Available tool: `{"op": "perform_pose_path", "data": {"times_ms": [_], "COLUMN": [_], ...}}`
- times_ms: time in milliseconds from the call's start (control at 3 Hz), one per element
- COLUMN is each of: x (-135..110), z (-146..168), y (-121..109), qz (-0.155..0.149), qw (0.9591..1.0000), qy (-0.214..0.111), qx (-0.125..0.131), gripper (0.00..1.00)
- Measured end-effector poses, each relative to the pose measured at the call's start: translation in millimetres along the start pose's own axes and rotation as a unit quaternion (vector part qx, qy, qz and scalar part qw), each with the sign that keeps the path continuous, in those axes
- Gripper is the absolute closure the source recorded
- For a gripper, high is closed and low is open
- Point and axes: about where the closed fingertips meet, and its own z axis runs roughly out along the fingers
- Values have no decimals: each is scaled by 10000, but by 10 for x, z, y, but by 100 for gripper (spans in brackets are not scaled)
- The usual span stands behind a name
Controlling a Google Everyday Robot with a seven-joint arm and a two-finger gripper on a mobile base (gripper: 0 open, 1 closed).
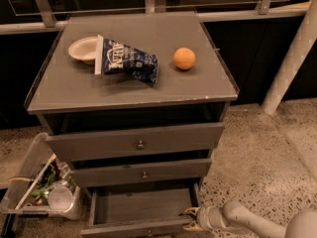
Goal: Open bottom drawer
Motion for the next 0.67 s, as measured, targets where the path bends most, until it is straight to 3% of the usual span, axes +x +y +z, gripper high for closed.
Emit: {"op": "perform_pose_path", "data": {"times_ms": [667], "x": [-19], "z": [-19], "y": [-4], "qz": [0], "qw": [10000], "qy": [0], "qx": [0], "gripper": [36]}}
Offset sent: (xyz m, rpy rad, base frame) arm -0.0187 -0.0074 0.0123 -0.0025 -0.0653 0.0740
